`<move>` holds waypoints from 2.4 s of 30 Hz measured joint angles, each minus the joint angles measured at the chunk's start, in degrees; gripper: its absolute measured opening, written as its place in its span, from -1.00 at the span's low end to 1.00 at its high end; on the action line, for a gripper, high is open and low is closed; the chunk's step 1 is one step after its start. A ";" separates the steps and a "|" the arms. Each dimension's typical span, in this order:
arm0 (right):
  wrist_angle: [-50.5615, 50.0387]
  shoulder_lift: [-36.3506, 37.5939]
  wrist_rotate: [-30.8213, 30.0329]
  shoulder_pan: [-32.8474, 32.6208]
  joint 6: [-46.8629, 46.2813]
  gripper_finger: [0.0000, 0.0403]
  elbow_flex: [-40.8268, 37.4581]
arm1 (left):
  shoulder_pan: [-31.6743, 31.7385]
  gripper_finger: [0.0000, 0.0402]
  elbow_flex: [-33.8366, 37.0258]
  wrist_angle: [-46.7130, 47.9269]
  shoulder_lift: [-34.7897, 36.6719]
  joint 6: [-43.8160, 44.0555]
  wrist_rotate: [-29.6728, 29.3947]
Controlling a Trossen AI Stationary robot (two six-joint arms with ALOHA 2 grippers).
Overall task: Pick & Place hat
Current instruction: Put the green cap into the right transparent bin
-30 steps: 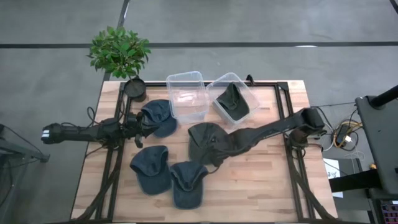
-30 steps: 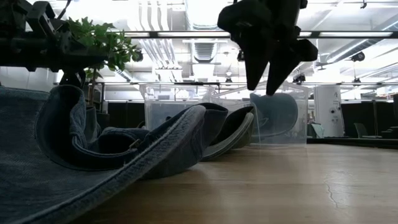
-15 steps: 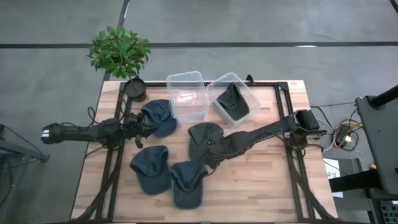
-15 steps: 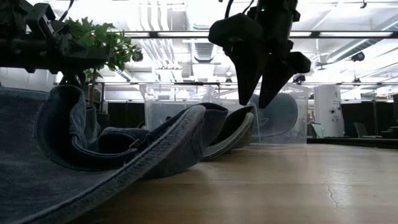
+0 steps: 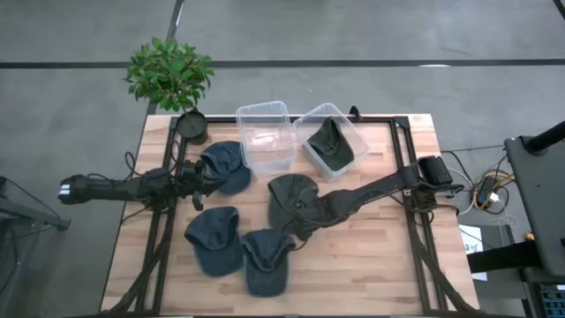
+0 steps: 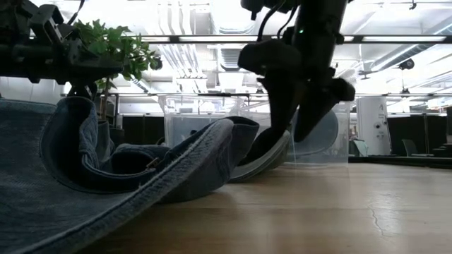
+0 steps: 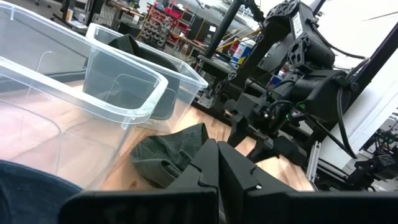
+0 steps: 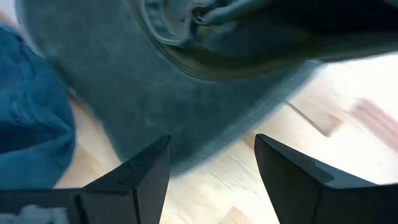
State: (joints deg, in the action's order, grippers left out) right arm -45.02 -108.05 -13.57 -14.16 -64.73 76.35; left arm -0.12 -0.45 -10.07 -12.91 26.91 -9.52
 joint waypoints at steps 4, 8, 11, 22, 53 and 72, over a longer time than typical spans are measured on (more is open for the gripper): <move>2.85 0.02 0.01 0.19 0.64 0.11 -0.97 | 0.00 -1.00 0.00 0.02 0.00 0.03 0.00; 3.78 0.02 -0.76 0.51 1.74 0.03 -1.69 | 0.00 -1.00 0.02 0.29 0.00 0.03 0.00; 4.07 0.07 -1.04 0.53 3.18 -0.18 -1.67 | 0.00 -1.00 0.02 0.98 0.00 -0.03 0.00; 3.20 0.85 -3.45 0.66 7.74 -0.91 -1.48 | 0.00 -1.00 0.07 1.13 0.00 0.07 0.00; -37.75 18.72 -31.61 1.73 14.99 -0.94 29.29 | -0.02 -1.00 0.11 1.18 -0.46 0.27 0.02; -45.04 17.19 -28.81 19.28 20.31 -0.94 24.42 | 0.00 -1.00 0.11 1.18 -0.46 0.30 0.02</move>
State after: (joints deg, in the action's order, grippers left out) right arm -90.06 -90.86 -42.38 5.12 -44.42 100.77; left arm -0.12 -0.34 -8.88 -13.37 27.20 -9.50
